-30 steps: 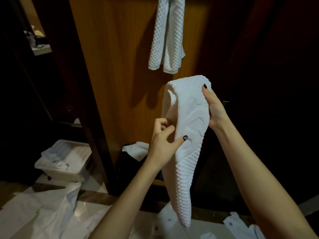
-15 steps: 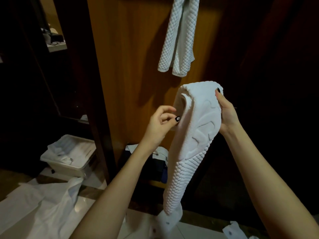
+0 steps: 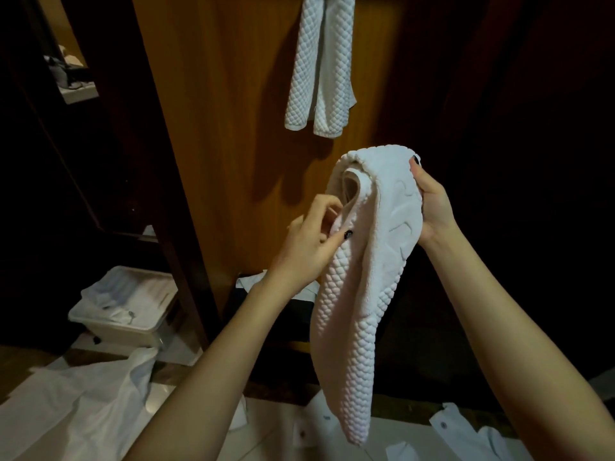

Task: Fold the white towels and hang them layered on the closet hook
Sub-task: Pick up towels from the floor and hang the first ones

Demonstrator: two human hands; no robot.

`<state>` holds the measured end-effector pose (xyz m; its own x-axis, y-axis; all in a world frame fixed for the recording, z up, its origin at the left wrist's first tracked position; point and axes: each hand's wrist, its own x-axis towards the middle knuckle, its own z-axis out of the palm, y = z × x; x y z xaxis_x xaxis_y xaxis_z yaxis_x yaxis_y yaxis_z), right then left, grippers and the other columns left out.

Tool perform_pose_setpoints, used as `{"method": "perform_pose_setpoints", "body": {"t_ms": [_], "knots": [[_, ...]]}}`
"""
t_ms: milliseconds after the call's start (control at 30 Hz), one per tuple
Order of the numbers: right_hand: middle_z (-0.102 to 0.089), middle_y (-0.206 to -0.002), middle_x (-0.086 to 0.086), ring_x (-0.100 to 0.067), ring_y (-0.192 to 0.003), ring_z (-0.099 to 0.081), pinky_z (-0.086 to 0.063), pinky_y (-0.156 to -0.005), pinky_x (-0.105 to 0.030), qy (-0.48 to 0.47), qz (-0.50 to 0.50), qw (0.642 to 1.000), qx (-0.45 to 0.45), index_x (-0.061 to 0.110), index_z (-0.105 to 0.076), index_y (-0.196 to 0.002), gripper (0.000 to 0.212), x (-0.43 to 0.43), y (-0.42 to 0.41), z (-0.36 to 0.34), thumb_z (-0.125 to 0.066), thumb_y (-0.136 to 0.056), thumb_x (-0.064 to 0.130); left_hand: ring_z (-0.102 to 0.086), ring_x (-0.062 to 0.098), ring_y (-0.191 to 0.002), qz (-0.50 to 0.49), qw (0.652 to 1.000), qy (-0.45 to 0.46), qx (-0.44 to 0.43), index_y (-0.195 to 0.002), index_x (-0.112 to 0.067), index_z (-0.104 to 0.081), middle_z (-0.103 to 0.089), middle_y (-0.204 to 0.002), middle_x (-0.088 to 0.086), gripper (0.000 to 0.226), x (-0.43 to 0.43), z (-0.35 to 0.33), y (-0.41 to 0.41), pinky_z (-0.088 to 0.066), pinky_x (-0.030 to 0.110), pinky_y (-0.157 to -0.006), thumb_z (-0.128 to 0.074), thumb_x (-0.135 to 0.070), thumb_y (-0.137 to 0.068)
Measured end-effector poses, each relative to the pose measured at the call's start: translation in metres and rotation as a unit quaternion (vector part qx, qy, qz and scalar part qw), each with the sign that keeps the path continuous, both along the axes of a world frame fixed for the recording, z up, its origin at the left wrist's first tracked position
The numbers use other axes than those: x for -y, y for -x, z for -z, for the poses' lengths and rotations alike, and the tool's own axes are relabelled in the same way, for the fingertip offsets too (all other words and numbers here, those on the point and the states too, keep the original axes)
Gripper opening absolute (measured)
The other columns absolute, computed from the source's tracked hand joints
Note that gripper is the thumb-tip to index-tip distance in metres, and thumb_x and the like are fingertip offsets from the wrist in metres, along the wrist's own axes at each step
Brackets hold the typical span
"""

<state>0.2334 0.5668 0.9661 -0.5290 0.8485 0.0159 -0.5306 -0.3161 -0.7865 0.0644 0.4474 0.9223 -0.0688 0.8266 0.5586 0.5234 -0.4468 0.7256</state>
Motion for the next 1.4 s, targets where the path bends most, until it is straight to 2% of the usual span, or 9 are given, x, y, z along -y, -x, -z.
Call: {"method": "perform_pose_setpoints", "body": {"t_ms": [133,300,433,533,733,900,1033,1267,1400], "knots": [[-0.065,-0.125,-0.013,-0.027,-0.11,-0.065,-0.054,-0.092,-0.039,0.0,0.029,1.0,0.006,0.007,-0.058,-0.132,0.052,0.004,0.004,-0.002,-0.057,-0.089,0.036,-0.055,0.015,-0.08,-0.074,0.979,-0.121,-0.147,-0.112,-0.009,-0.063,-0.056,-0.099,0.009,0.025,-0.001,0.012,-0.004,-0.049,0.022,-0.065,-0.06,0.002,-0.089],[-0.052,-0.14,-0.021,-0.033,-0.12,-0.057,-0.052,-0.095,-0.042,-0.069,0.065,0.994,0.048,0.002,-0.042,-0.145,0.052,0.004,0.008,-0.003,-0.048,-0.1,0.028,-0.049,0.011,-0.076,0.034,0.998,0.047,-0.008,-0.096,-0.002,-0.066,-0.05,-0.085,0.008,0.02,0.003,0.014,0.001,-0.039,0.025,-0.069,-0.051,-0.015,-0.1],[-0.055,-0.129,-0.025,-0.033,-0.112,-0.058,-0.051,-0.093,-0.044,-0.197,0.136,0.962,0.132,-0.005,-0.041,-0.139,0.043,0.003,0.014,-0.007,-0.044,-0.103,0.018,-0.046,0.015,-0.071,0.028,0.998,0.047,0.016,-0.082,0.005,-0.062,-0.049,-0.08,0.015,0.037,0.008,0.018,-0.003,-0.037,0.028,-0.064,-0.057,-0.029,-0.096],[-0.063,-0.118,-0.016,-0.024,-0.102,-0.064,-0.057,-0.085,-0.037,-0.218,0.15,0.954,0.142,0.004,-0.049,-0.128,0.03,0.003,0.016,-0.01,-0.048,-0.102,0.02,-0.058,0.016,-0.083,-0.016,0.997,0.067,0.022,-0.095,-0.005,-0.066,-0.063,-0.093,0.007,0.02,0.004,0.016,-0.01,-0.046,0.028,-0.071,-0.07,-0.024,-0.088],[-0.073,-0.098,-0.001,-0.016,-0.09,-0.072,-0.058,-0.078,-0.031,-0.288,0.197,0.893,0.284,0.021,-0.066,-0.098,0.016,-0.014,0.014,-0.019,-0.054,-0.099,0.03,-0.059,0.014,-0.119,0.144,0.959,0.098,0.222,-0.118,-0.029,-0.053,-0.064,-0.122,-0.007,0.03,0.006,0.005,-0.01,-0.051,0.036,-0.097,-0.063,-0.02,-0.091],[-0.074,-0.075,0.0,-0.009,-0.068,-0.071,-0.053,-0.058,-0.024,-0.148,0.098,0.93,0.323,0.011,-0.066,-0.092,0.026,-0.02,0.023,-0.012,-0.058,-0.097,0.035,-0.061,0.005,-0.114,0.183,0.944,0.116,0.251,-0.125,-0.032,-0.043,-0.064,-0.117,-0.022,0.039,-0.004,-0.004,-0.007,-0.055,0.025,-0.082,-0.061,-0.024,-0.092],[-0.075,-0.105,-0.002,-0.019,-0.099,-0.072,-0.059,-0.072,-0.03,-0.012,-0.025,0.978,0.206,0.017,-0.067,-0.118,0.052,-0.006,0.014,0.022,-0.049,-0.094,0.059,-0.067,0.008,-0.101,0.119,0.931,0.102,0.331,-0.113,-0.023,-0.047,-0.062,-0.114,-0.003,0.031,-0.016,-0.003,0.004,-0.055,0.025,-0.075,-0.062,-0.023,-0.086],[-0.074,-0.11,-0.004,-0.021,-0.103,-0.07,-0.059,-0.08,-0.034,-0.04,-0.026,0.965,0.259,0.017,-0.066,-0.118,0.041,0.015,0.009,0.052,-0.064,-0.09,0.047,-0.068,0.015,-0.096,0.118,0.942,0.14,0.283,-0.106,-0.021,-0.052,-0.065,-0.11,0.006,0.023,-0.025,-0.006,0.021,-0.055,0.024,-0.07,-0.065,-0.019,-0.087],[-0.074,-0.109,-0.007,-0.023,-0.101,-0.071,-0.059,-0.076,-0.031,-0.048,0.008,0.98,0.191,0.012,-0.064,-0.118,0.035,0.014,0.026,0.041,-0.061,-0.095,0.037,-0.063,0.012,-0.11,-0.014,0.974,0.06,0.217,-0.108,-0.036,-0.05,-0.061,-0.119,-0.008,0.031,-0.021,-0.008,0.025,-0.056,0.024,-0.08,-0.067,-0.017,-0.089]]}}
